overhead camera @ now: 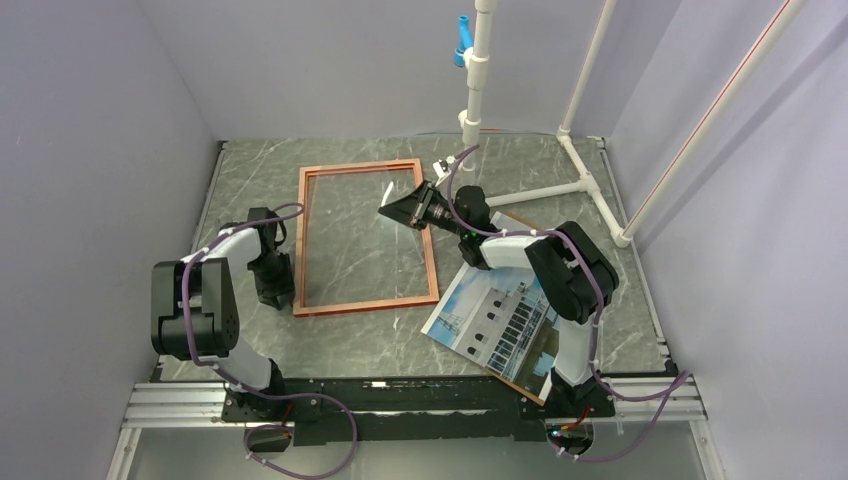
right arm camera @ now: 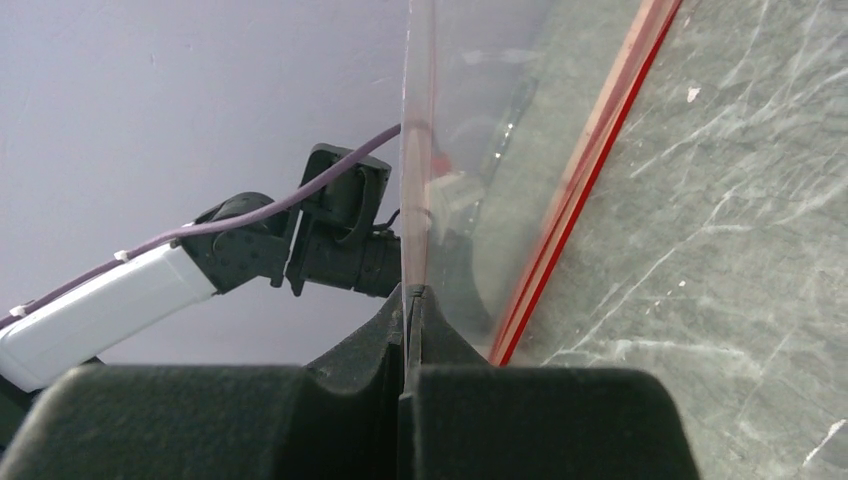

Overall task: Put the photo into the frame
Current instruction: Place the photo frame item in the photo frame.

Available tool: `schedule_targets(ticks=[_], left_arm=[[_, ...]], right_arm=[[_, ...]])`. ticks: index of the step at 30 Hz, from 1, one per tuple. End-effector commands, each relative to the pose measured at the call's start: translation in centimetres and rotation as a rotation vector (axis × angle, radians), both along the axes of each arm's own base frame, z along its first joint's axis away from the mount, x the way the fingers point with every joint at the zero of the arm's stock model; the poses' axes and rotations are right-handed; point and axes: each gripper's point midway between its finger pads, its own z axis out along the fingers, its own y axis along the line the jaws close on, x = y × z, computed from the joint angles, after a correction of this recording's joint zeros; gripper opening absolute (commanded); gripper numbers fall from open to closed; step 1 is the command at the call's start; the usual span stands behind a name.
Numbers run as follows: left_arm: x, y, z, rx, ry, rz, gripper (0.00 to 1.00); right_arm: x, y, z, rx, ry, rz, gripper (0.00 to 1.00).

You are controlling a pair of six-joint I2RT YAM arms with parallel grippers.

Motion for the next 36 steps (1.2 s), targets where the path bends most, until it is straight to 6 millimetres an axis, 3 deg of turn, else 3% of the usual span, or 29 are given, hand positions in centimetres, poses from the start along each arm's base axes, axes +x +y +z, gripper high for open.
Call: schedule_targets(ticks=[1,20,36], left_arm=[[0.7,-0.3,0.6,-0.011,-0.011,-0.014,0.39],[0.6,-0.3,0.5,-0.011,-0.005,-0.015,0.38],[0.5,-0.4,0.4,-0.012,0.001,-0.019,0.37]], right_arm=[[-0.8,-0.6,4.4,0.090,-0.137,0.013,0.00],[-0.9,-1.4,6.8,0.038,-0.225,-0.020,0.00],[2.5,-2.2,0.8,-0.015,-0.018,-0.126,0.00]])
